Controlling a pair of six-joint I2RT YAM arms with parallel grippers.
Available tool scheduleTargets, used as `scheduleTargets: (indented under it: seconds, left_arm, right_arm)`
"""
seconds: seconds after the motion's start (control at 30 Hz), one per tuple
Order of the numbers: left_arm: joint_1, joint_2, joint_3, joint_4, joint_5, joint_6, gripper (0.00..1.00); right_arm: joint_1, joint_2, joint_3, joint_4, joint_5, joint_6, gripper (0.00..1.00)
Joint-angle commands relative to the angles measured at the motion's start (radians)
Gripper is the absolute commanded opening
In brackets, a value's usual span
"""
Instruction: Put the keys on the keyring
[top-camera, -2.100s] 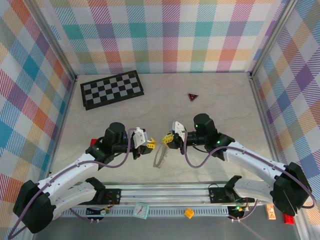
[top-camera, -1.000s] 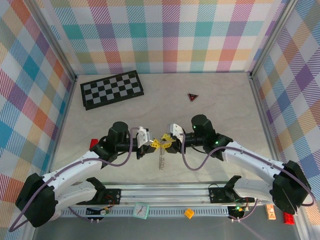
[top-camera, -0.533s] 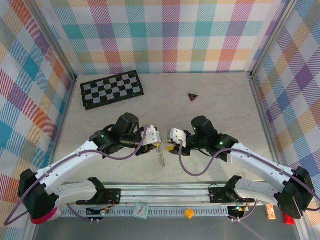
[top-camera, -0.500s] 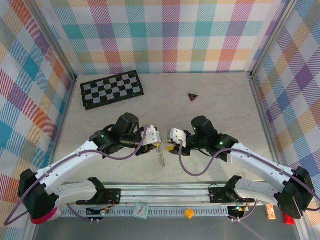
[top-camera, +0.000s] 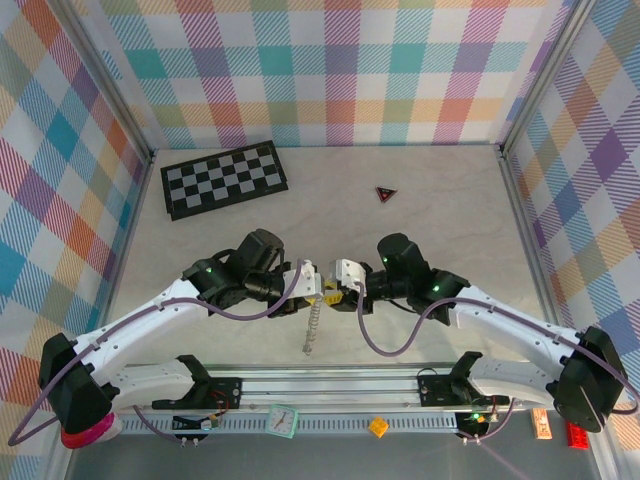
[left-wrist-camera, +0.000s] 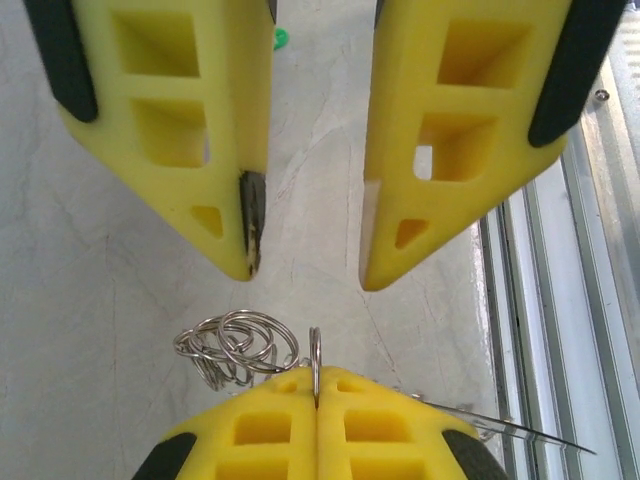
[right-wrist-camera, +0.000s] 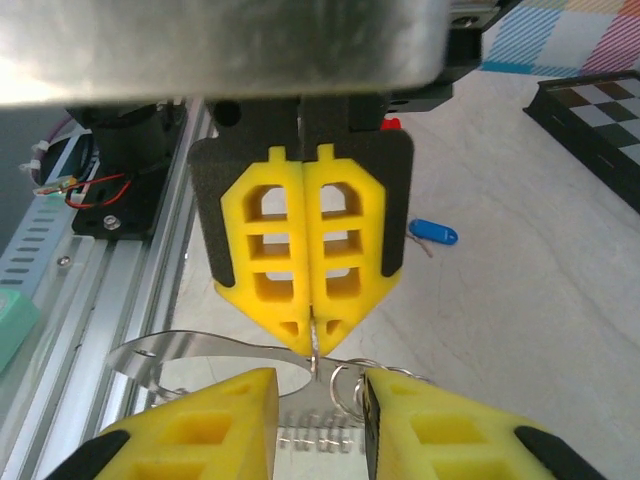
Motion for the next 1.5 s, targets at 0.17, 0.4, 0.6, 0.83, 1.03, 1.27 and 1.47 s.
scheduleTargets:
  seconds: [0.17,0.4,0.6,0.83,1.03,1.27,1.47]
  left_arm:
    - [-0.015,-0.03,0.024,0.04,0.048,0.001,0.0]
    - [-0.015,-0.03,0.02,0.049,0.064,-0.002,0.0]
    - [-0.015,-0.028,0.02,0.061,0.071,-0.012,0.0]
    - [-0.014,-0.05,-0.009,0.113,0.082,-0.037,0.03]
    - [0.008,-0.143,-0.149,0.278,0.015,-0.12,0.41]
    - [0.069,-0.292,-0.446,0.719,0.082,-0.367,0.45]
    - [0.069,-0.329,-0.595,0.936,0.089,-0.458,0.41]
  right_arm:
    - [0.007,0.043,-0.031,0.075,-0.069,0.017,0.26]
    - [0.008,0.057,-0.041,0.123,-0.075,0.039,0.21]
    - [0.011,0.078,-0.039,0.154,-0.086,0.052,0.16]
    - [0.011,0.089,-0.049,0.175,-0.096,0.056,0.0]
    - [0.0,0.065,-0.103,0.249,-0.098,0.076,0.0]
    - [-0.027,0.056,-0.163,0.343,-0.134,0.137,0.0]
    - [-0.041,0.05,-0.189,0.387,-0.159,0.153,0.0]
